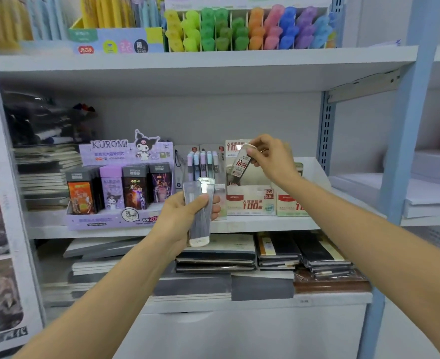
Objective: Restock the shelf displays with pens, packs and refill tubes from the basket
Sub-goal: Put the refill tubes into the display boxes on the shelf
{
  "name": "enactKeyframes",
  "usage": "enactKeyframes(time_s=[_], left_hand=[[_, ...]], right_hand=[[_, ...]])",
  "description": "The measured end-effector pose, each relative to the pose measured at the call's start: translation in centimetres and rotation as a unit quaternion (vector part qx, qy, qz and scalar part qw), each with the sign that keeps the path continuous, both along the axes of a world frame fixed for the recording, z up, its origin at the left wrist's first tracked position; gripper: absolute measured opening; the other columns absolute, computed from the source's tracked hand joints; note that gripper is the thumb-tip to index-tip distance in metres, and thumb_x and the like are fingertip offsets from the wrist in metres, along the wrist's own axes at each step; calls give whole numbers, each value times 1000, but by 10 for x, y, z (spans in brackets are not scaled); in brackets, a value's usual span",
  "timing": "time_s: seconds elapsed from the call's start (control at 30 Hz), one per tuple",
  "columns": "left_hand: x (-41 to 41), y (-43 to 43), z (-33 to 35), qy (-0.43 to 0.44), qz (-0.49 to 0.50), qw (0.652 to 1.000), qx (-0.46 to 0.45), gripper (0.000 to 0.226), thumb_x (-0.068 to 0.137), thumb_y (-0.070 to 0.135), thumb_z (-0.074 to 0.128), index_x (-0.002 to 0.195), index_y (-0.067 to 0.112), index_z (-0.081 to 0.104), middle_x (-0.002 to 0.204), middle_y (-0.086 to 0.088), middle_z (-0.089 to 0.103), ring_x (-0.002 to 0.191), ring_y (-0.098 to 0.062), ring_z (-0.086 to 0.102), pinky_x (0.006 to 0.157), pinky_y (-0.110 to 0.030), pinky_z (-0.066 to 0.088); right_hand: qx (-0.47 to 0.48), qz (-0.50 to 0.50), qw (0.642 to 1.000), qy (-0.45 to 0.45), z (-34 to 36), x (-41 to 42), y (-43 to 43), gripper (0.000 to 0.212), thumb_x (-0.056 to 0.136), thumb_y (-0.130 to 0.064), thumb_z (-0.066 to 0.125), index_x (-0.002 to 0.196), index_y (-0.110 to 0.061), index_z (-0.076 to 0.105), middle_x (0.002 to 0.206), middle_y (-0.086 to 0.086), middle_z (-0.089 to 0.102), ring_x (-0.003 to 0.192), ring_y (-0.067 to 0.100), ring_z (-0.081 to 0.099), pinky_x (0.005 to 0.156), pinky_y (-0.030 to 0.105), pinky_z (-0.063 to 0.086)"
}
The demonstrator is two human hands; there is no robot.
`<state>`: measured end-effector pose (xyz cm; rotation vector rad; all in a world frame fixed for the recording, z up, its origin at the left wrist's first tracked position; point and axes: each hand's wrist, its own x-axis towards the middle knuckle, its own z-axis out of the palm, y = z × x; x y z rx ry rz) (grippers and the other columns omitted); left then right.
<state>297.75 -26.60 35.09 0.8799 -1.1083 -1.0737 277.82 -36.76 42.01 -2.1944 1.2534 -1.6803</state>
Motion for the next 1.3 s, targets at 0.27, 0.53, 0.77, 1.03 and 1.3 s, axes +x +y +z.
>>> enactKeyframes(time_s=[0.27, 0.53, 0.77, 1.03, 1.3], left_hand=[[8, -2, -2, 7, 6, 1000, 5, 15, 92, 10, 61, 105, 4, 66, 94, -15, 75, 83, -26, 73, 69, -29, 60], [14, 1, -1, 19, 29, 999, 7, 8, 91, 9, 62, 98, 7, 67, 79, -6, 76, 68, -15, 72, 54, -25, 57], [10, -3, -2, -10, 35, 999, 3, 8, 91, 12, 63, 96, 9, 68, 82, -7, 76, 75, -19, 72, 66, -30, 59], [11, -2, -4, -31, 31, 999, -3, 6, 91, 13, 63, 95, 12, 68, 82, -6, 76, 72, -16, 73, 57, -23, 57], [4, 4, -4, -38, 12, 999, -6, 8, 91, 15, 63, 97, 12, 69, 86, -6, 77, 77, -17, 74, 58, -25, 56]], right_hand=[[7, -34, 995, 92, -10, 22, -21, 14, 91, -25, 65, 102, -16, 68, 89, -3, 68, 79, 13, 65, 80, 37, 58], [-65, -36, 997, 23, 5, 6, -18, 16, 91, -32, 63, 100, -19, 66, 85, -6, 67, 76, 11, 66, 73, 31, 58], [-52, -9, 995, 87, -7, 6, -22, 13, 90, -25, 65, 102, -19, 66, 85, -11, 64, 76, 2, 64, 75, 25, 56], [36, -37, 987, 155, -15, 16, -30, 19, 91, -21, 63, 110, -17, 64, 105, 4, 69, 87, 13, 63, 83, 30, 54], [55, 185, 981, 29, -12, 26, 29, 16, 90, -32, 63, 105, -26, 66, 93, -9, 68, 76, 6, 65, 68, 20, 53]])
